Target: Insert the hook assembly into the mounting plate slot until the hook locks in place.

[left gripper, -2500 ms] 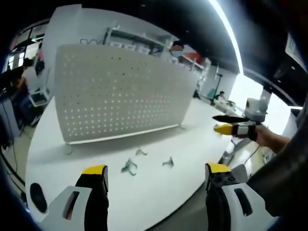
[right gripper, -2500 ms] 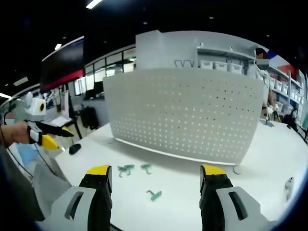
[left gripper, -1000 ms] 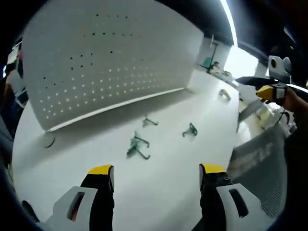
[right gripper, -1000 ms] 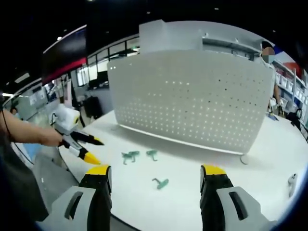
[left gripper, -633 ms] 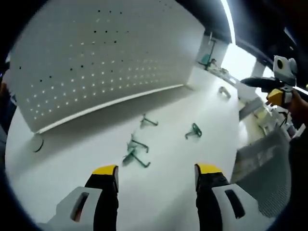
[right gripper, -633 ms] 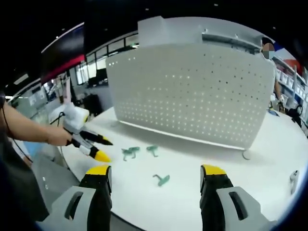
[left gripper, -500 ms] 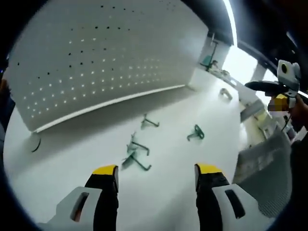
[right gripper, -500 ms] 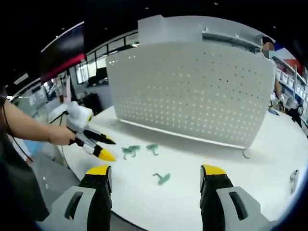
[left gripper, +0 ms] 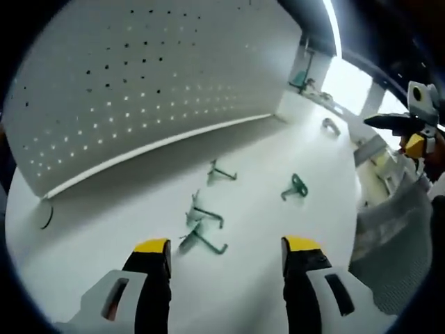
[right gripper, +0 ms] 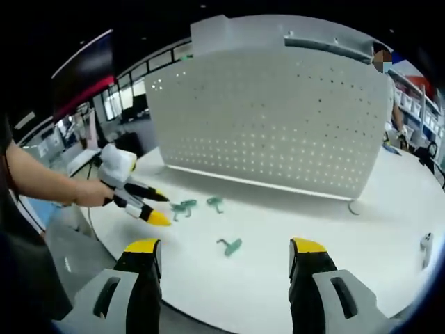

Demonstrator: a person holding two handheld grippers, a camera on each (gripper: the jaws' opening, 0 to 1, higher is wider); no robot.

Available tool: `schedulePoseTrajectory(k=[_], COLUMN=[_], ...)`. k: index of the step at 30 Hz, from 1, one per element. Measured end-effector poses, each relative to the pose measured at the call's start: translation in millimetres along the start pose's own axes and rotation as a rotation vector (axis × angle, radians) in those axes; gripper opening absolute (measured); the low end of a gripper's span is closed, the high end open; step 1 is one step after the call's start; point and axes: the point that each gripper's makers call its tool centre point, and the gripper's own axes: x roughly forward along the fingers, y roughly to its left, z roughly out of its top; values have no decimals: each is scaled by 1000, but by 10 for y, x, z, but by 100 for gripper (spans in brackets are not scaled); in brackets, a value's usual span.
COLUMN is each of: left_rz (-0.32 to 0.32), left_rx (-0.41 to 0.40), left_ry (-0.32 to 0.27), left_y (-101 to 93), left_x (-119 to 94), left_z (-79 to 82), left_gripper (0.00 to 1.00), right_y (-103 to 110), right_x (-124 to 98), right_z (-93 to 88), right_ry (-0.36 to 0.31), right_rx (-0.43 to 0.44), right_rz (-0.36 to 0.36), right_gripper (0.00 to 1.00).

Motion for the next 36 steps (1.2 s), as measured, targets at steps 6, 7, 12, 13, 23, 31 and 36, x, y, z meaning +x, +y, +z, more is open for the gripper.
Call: schedulePoseTrajectory(k=[6,7,12,13,23,31,36], left_rz=[-5,-2,-19,-21,19,25,27], left_rx=[-4,-7,-28,-40,13,52,78], left_ry=[13,15,-10,0,56,69,75], left_y=[37,55,88,98,253,307,306], left_x=[89,103,182,186,207,196,199], left_z=[20,21,79,76,-4,-15,-6], left_gripper=[61,59,54,52,35,18,17], right_y=[-34,-37,-82,-88,-137,-115,-112], right_x=[13,15,26,25,28,34,39], right_z=[-74,-77,-66,-65,-71,-113,-107], right_ry=[19,21,14,14,19,29,27], right_rx=[17,18,58,59,53,61,61], right_rz=[-1,-1,3,2,-5,0,1], right_gripper=[75,75,75,75,75,75,75])
